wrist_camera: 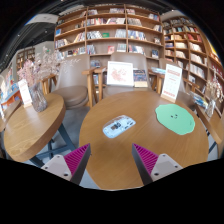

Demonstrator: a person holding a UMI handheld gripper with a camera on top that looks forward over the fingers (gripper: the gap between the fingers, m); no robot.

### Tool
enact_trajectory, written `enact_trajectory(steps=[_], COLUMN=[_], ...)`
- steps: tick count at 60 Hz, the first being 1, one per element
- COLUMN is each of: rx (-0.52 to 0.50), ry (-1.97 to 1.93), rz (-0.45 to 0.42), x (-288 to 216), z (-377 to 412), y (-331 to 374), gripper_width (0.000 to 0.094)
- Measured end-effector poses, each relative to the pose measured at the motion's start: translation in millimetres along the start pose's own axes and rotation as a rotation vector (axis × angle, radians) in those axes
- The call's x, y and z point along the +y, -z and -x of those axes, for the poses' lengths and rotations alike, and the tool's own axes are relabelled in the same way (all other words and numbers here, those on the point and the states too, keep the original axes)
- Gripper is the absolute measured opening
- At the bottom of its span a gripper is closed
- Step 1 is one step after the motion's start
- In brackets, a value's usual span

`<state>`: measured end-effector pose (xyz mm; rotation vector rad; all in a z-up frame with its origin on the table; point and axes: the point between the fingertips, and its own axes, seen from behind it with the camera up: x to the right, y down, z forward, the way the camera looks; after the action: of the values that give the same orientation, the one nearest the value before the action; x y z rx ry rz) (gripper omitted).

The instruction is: Arrange mouse

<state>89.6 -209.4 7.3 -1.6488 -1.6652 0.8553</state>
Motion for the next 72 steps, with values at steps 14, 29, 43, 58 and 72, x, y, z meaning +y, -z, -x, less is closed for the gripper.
enact_trajectory(steps=[14, 29, 43, 58, 72], rx=[0.029, 0.038, 0.03, 0.029, 0.017], ry=[-0.023, -0.027, -0.024, -0.019, -0.001], rz=[0.037, 0.044, 0.07, 0.079, 0.063], x=[-12.8, -38.3, -57.2, -73.0, -78.7], z=[0.6, 4.4, 11.3, 15.9, 16.7], y=[-53.4, -88.1, -114.8, -137.7, -144.9], gripper_width=[0.0856, 0.0848, 0.0844, 0.0819, 0.0452])
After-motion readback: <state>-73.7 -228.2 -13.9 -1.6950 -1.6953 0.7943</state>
